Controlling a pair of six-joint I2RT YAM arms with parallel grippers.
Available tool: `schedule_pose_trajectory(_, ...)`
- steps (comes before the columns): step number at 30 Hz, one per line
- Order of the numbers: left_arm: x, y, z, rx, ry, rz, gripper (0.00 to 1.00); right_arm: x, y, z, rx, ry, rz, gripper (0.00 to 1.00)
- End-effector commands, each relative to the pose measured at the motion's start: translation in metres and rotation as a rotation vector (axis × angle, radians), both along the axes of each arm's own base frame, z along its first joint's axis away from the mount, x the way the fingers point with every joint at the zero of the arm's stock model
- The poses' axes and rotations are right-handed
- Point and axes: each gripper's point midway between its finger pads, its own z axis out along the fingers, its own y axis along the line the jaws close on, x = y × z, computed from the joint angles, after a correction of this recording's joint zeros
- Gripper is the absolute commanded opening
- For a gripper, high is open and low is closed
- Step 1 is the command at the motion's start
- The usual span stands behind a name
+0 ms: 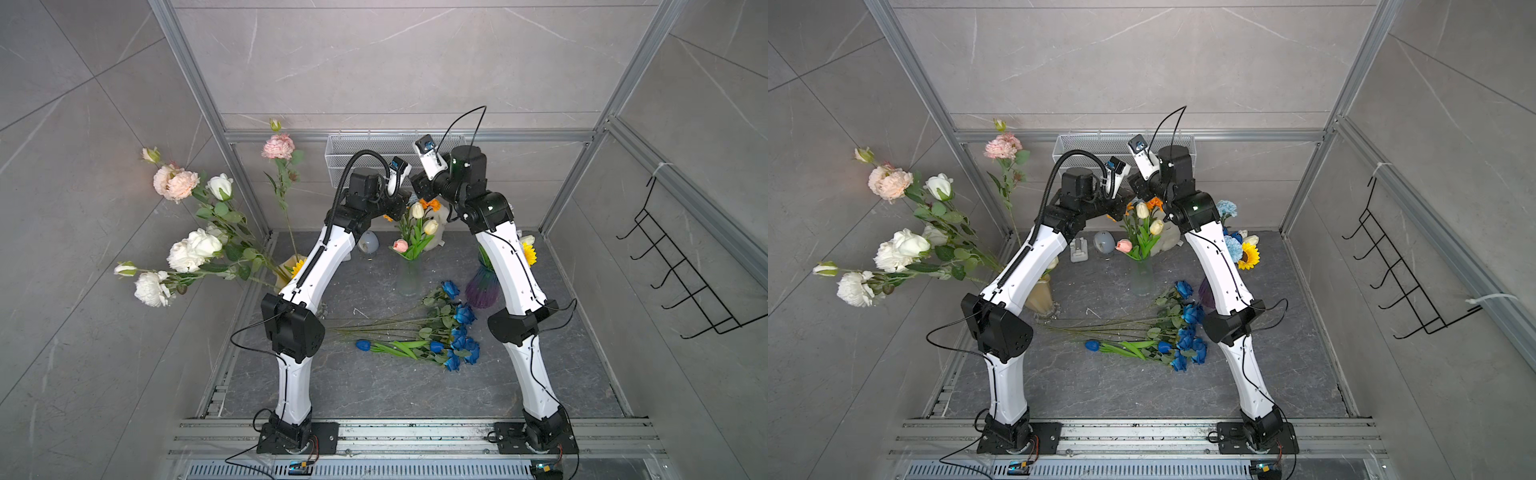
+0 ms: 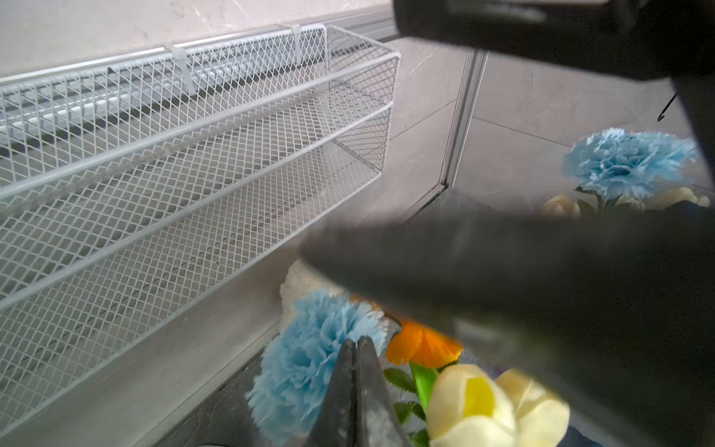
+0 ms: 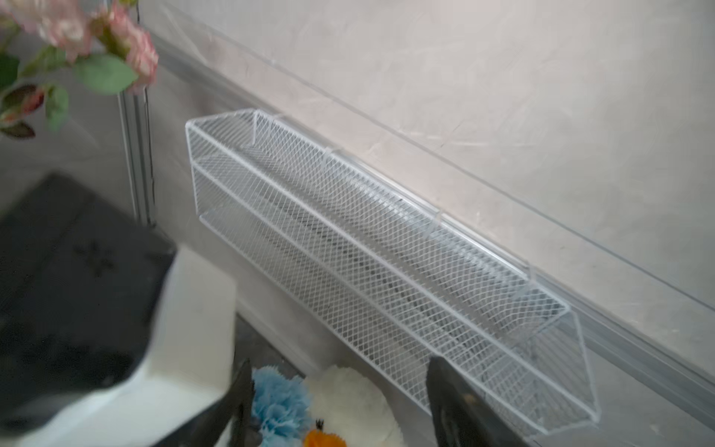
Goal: Pick out blue flowers from the vase
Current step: Pick up the flower from the vase.
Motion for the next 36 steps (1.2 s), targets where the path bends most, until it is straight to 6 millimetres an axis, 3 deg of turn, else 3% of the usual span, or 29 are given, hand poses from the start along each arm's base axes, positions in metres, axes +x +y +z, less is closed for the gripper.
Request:
schedule_pose_trajectory(1,-0.013,0.006,0.036,-0.025,-0.082,0.001,0.0,-0.004,0.006,-0.02,-0.081,0.029,0.058,0.73)
schedule_pose_trajectory(11,-0.016,0.009,0.037,-0.017,-0.094,0.006,0.0,-0.006,0.018,-0.058,-0.099,0.146,0.131,0.73)
schedule_pose_trajectory(18,-0.016,0.013,0.036,-0.002,-0.098,0.028,0.0,-0.013,0.013,-0.054,-0.107,0.157,0.138,0.74)
schedule_pose_trajectory(23,-0.019,0.016,0.036,0.004,-0.108,0.037,0.0,-0.011,0.005,-0.061,-0.128,0.183,0.125,0.74)
schedule_pose_trajectory(36,-0.017,0.016,0.038,0.001,-0.119,0.036,0.0,-0.012,0.013,-0.084,-0.145,0.235,0.162,0.74)
